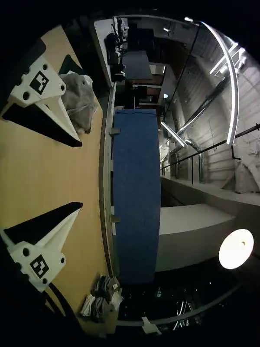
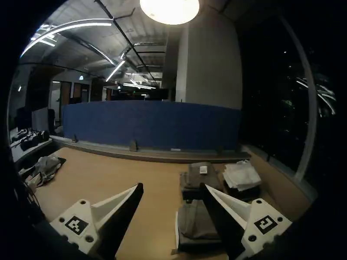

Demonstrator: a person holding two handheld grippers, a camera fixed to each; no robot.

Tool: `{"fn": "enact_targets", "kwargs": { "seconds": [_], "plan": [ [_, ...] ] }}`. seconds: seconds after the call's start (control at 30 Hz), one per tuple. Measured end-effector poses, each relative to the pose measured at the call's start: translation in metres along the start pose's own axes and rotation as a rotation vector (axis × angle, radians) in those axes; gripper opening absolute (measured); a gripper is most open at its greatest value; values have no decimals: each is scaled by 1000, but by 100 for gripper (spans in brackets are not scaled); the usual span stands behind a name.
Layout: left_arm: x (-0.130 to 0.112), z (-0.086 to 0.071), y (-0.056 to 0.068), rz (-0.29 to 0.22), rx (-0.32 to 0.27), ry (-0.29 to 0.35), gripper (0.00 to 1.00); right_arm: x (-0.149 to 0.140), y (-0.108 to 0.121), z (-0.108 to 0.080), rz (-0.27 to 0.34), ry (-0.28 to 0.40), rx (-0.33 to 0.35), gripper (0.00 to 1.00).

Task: Fold towel

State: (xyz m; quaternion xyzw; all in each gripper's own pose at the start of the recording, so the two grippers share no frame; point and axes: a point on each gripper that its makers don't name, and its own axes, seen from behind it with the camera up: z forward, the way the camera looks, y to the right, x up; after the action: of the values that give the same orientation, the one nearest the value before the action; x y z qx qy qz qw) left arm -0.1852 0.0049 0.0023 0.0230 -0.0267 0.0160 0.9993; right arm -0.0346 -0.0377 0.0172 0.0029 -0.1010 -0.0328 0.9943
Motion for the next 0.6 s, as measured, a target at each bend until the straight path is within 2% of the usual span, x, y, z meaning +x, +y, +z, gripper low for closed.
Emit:
{"fn": "enact_targets", "kwargs": {
  "seconds": [0.17,0.37,0.6],
  "plan": [
    [-6,1,2,2,3,10,94,-1,-2,6,12,8,4,100],
    [-16,1,-2,-17,13,5,94,0,-9,11,0,8,20,100],
    [-15,1,-2,-7,11,15,94,-2,-12,14,-2,7,32,100]
  ]
}}
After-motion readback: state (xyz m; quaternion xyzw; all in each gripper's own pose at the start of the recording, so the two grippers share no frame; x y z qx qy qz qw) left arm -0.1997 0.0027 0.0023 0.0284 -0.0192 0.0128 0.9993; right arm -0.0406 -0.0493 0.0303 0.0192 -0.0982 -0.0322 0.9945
